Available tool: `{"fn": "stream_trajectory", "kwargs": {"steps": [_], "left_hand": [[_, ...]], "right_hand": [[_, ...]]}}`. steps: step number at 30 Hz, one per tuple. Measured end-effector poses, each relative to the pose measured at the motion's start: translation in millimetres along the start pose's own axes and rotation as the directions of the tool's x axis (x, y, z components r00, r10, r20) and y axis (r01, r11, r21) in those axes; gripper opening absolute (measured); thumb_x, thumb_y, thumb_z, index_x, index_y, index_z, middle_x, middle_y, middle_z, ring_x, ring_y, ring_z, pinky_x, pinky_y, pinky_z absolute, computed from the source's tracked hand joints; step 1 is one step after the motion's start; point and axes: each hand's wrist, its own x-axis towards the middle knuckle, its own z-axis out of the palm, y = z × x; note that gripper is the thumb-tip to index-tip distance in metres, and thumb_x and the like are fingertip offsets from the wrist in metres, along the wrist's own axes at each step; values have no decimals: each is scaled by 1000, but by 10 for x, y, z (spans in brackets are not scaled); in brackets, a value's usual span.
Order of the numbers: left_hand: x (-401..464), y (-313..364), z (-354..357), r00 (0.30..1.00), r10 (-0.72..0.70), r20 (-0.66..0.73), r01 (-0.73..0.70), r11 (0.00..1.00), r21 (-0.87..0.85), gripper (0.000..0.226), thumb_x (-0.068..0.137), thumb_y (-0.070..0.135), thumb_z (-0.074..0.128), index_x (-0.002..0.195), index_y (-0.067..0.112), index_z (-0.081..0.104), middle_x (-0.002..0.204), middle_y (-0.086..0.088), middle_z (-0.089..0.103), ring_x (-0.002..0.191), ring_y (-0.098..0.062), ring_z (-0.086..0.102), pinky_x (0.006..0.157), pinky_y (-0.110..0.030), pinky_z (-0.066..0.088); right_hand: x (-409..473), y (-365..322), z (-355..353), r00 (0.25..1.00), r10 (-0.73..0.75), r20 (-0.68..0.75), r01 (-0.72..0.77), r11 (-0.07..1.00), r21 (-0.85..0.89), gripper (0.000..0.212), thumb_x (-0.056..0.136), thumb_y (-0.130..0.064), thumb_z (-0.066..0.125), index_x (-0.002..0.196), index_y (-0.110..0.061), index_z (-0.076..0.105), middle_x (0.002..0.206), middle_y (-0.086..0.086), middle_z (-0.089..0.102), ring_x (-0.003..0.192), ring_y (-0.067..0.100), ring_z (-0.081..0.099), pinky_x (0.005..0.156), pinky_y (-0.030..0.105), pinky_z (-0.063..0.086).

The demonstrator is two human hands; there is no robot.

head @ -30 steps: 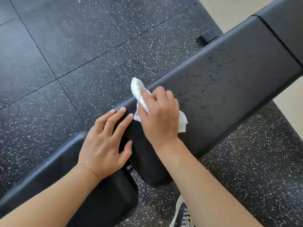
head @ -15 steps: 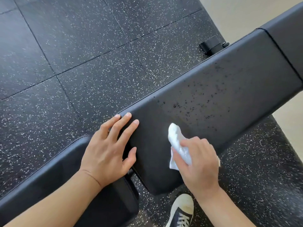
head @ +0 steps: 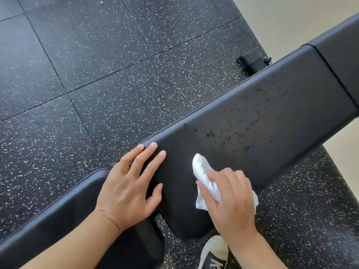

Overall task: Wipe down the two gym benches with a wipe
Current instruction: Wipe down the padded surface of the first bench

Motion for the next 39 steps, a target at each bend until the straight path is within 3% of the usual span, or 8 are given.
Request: {"fn": "stream_trajectory", "kwargs": {"steps": [5,13,18,24,27,32,35,39], "left_hand": [[5,-16,4,1000,-8,22,8,1000,1,69,95,45,51,157,15,47,164,-12,41,148,-39,42,122,-48,36],[11,-5,-11,1000,-1,-4,1,1000,19,69,94,43,53,155,12,49,161,-15,43,148,-38,40,128,-42,27],[6,5,2,1000,7,-19,-6,1000,27,70,93,43,54,156,13,48,161,-15,43,148,-37,38,129,-42,25],[0,0,16,1000,-1,-6,1,1000,25,70,94,44,51,157,15,46,162,-14,42,149,-37,36,129,-42,24],[8,-2,12,1000,4,-5,-4,1000,26,69,95,44,51,157,14,46,161,-15,42,149,-38,36,129,-41,23],[12,2,0,1000,11,-8,-11,999,35,68,95,43,51,157,13,46,161,-16,43,147,-39,39,130,-40,21],[8,7,0,1000,9,-7,-9,1000,21,68,96,42,51,157,13,45,161,-16,42,147,-40,38,129,-40,21],[23,-1,-11,1000,23,-5,-23,1000,4,70,95,42,51,158,12,42,162,-15,41,148,-40,36,130,-40,19]], "right_hand": [[459,-133,171,998,39,-58,-39,999,-10,32,102,-45,61,87,-17,61,80,-2,52,71,23,41,61,40,35],[1626,-496,488,993,85,-81,-88,995,-38,28,94,-44,67,90,-16,65,88,2,61,83,29,54,66,41,39],[826,-230,270,989,73,-127,-63,995,80,31,102,-40,63,86,-13,64,84,1,56,75,26,47,66,43,40],[-98,310,-109,991,74,-107,-74,997,6,22,99,-37,70,92,-20,58,79,-4,50,72,19,38,62,41,40],[276,204,8,982,110,-152,-113,994,-9,30,101,-38,66,85,-14,62,76,0,51,70,23,40,61,42,39],[1367,-130,285,933,290,-214,-290,957,35,29,93,-39,69,83,-12,64,82,5,59,75,31,50,65,38,35],[1388,-503,403,972,187,-140,-183,982,36,27,94,-40,69,87,-14,65,86,3,60,79,30,52,65,40,36],[445,-586,265,999,-4,-44,9,993,114,26,98,-36,68,85,-14,65,78,0,51,71,26,43,61,41,34]]}}
